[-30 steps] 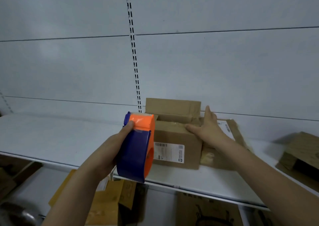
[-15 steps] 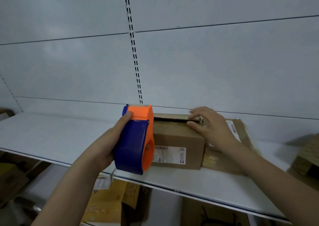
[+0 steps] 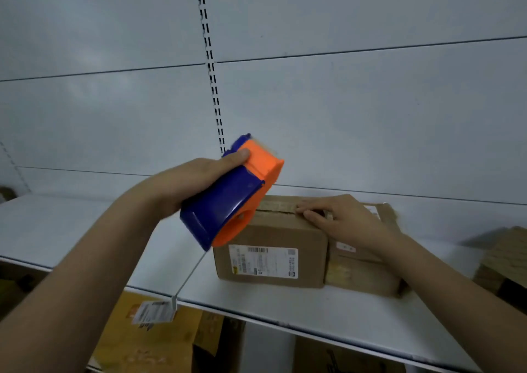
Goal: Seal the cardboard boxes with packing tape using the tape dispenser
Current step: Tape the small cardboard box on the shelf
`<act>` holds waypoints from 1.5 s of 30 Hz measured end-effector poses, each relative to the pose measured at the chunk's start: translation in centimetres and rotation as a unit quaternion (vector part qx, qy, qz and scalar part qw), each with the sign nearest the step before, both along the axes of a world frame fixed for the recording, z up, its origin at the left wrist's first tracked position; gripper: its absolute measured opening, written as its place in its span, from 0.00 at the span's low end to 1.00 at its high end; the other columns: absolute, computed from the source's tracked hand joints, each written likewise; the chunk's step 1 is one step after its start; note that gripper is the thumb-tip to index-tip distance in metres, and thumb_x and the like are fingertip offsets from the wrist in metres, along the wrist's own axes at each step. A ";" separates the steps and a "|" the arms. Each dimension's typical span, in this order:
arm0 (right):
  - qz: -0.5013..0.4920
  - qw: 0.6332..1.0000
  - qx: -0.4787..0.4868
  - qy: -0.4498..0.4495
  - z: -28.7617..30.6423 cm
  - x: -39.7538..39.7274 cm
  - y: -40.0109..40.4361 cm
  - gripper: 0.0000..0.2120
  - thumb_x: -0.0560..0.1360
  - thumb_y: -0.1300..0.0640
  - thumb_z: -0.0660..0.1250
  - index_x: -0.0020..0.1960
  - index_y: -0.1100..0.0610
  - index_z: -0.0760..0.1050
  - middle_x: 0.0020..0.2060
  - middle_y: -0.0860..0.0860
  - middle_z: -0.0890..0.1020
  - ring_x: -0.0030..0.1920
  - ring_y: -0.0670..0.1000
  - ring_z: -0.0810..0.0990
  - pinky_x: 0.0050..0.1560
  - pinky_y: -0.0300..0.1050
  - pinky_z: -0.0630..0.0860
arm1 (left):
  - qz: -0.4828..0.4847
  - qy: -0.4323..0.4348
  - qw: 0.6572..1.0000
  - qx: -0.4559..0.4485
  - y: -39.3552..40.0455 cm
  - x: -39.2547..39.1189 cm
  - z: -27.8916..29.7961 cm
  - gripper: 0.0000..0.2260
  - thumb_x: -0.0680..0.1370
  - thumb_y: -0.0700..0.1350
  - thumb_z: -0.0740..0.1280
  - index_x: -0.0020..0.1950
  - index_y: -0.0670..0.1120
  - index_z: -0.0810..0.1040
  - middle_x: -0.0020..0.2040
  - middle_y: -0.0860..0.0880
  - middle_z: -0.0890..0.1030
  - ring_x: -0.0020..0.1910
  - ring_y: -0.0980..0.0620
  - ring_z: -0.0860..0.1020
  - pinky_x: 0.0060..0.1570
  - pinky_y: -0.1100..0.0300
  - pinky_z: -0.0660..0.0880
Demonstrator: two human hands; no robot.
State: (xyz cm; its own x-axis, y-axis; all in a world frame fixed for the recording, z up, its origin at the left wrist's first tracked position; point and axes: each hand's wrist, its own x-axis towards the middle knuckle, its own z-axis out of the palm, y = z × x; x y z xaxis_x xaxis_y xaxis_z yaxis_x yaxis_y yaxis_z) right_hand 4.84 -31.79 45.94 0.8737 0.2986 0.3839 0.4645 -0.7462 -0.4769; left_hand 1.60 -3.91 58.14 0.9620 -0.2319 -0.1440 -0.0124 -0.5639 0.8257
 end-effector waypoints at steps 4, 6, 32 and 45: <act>0.013 0.999 0.034 0.019 -0.2 -0.4 -0.2 0.12 0.78 0.50 0.67 0.60 0.43 0.80 0.55 0.32 0.80 0.58 0.30 0.74 0.59 0.28 0.68 | -0.067 -0.014 0.970 0.233 -2.9 4.1 2.8 0.33 0.66 0.74 0.63 0.55 0.48 0.79 0.45 0.48 0.86 0.42 0.47 0.86 0.42 0.55 0.82; 0.009 0.999 0.047 0.018 -0.4 -0.7 -0.2 0.16 0.77 0.48 0.68 0.64 0.41 0.76 0.56 0.30 0.77 0.57 0.29 0.73 0.59 0.29 0.68 | -0.096 0.015 0.934 0.343 -4.9 6.3 3.7 0.37 0.63 0.77 0.63 0.56 0.48 0.79 0.49 0.48 0.85 0.46 0.47 0.85 0.47 0.53 0.82; -0.229 0.945 0.234 0.008 1.9 -0.6 1.5 0.03 0.74 0.60 0.67 0.47 0.55 0.79 0.36 0.44 0.78 0.37 0.41 0.77 0.30 0.26 0.68 | -0.133 -0.026 0.886 0.444 -11.9 11.5 0.3 0.38 0.71 0.77 0.46 0.46 0.46 0.79 0.45 0.47 0.81 0.45 0.49 0.80 0.59 0.51 0.74; -0.222 0.849 0.462 0.130 1.4 -0.5 0.8 0.04 0.77 0.64 0.65 0.45 0.63 0.77 0.46 0.60 0.81 0.40 0.56 0.86 0.43 0.53 0.84 | -0.083 -0.196 0.977 0.002 -0.2 7.1 -6.8 0.35 0.68 0.63 0.77 0.71 0.68 0.64 0.62 0.64 0.75 0.60 0.60 0.76 0.55 0.58 0.76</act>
